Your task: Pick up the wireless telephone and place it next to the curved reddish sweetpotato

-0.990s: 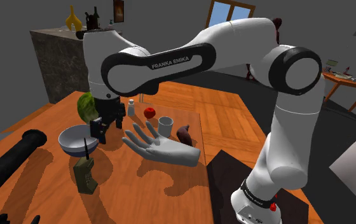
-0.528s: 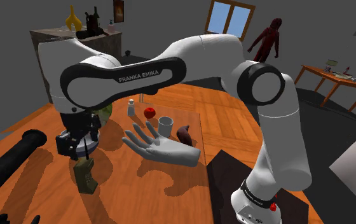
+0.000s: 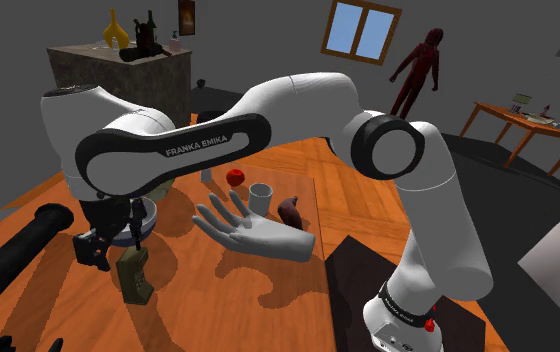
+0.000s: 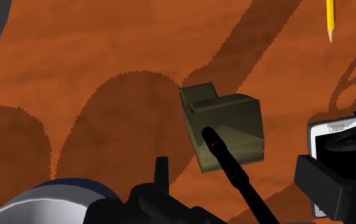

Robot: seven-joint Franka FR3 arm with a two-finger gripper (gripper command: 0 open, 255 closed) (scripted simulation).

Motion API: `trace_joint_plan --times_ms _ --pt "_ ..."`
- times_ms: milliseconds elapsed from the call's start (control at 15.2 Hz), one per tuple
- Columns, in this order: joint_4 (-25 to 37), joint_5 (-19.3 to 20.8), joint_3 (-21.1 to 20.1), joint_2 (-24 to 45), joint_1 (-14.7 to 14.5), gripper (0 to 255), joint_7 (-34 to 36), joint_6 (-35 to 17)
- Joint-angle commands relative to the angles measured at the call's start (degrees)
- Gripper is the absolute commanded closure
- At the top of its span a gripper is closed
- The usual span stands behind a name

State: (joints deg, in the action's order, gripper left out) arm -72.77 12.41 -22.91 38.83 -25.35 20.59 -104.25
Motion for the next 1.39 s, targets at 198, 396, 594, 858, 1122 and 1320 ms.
trace_joint_plan --times_ms 198,396,594,858,1122,1320 --pt "-1.9 0.1 0.1 0.0 0.2 0 0.2 -2.0" --pt "-1.9 0.1 0.1 0.0 0.2 0 0.2 -2.0" --pt "-1.9 0.1 0.1 0.0 0.2 255 0.2 -2.0" --pt "-1.9 0.1 0.0 0.0 0.2 255 0.2 -2.0" --pt "-2.0 0.1 0.1 0.0 0.2 255 0.2 -2.0" --pt "-1.0 0.0 -0.1 -0.4 0.1 255 0.1 -0.7"
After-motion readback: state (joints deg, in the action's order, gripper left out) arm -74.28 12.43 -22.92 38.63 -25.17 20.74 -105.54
